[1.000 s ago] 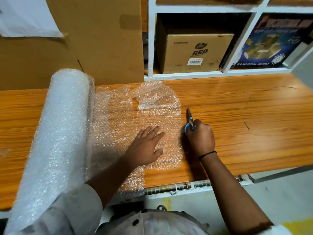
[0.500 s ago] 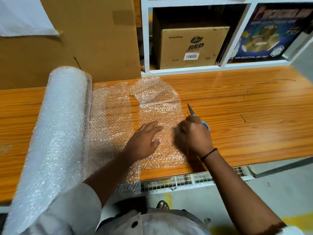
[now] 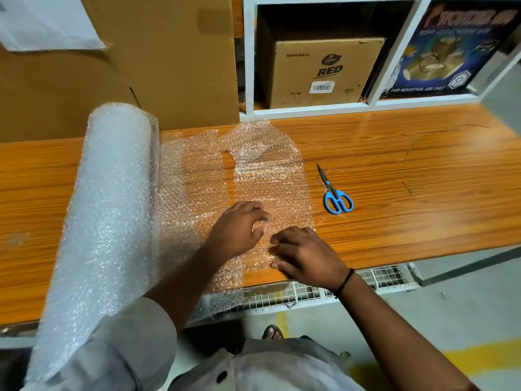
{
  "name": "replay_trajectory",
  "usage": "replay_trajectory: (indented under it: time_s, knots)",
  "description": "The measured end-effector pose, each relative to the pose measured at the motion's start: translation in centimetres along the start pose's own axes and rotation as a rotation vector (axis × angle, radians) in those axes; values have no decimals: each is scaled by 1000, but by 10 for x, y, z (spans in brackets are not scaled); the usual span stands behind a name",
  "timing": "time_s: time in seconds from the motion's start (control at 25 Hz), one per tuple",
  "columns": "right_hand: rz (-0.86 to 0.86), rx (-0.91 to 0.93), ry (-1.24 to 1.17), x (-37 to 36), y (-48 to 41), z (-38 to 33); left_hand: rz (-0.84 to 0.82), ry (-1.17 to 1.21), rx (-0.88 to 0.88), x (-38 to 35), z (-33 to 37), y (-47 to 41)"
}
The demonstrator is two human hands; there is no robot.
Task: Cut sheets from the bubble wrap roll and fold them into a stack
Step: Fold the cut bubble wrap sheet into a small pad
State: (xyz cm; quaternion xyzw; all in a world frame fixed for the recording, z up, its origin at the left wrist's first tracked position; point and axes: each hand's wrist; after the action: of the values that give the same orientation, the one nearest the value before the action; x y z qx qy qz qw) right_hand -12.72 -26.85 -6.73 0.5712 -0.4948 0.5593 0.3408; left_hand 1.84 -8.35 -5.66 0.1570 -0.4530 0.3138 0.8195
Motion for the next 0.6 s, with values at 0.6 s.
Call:
replay_trajectory:
  time_s: [0.6]
  knots:
    - [32, -299, -218, 53, -8, -14, -46, 210, 54, 20, 22, 50]
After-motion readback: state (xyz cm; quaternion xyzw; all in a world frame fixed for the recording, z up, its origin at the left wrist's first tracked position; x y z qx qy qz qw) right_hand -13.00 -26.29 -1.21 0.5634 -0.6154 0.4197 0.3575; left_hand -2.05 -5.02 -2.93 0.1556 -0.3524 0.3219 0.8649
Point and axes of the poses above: each hand's wrist, its own y-axis away from the middle knuckle, its own x-axis out of the back of the hand, z = x × y, and after that the axes turned 7 degrees about y, right-handed
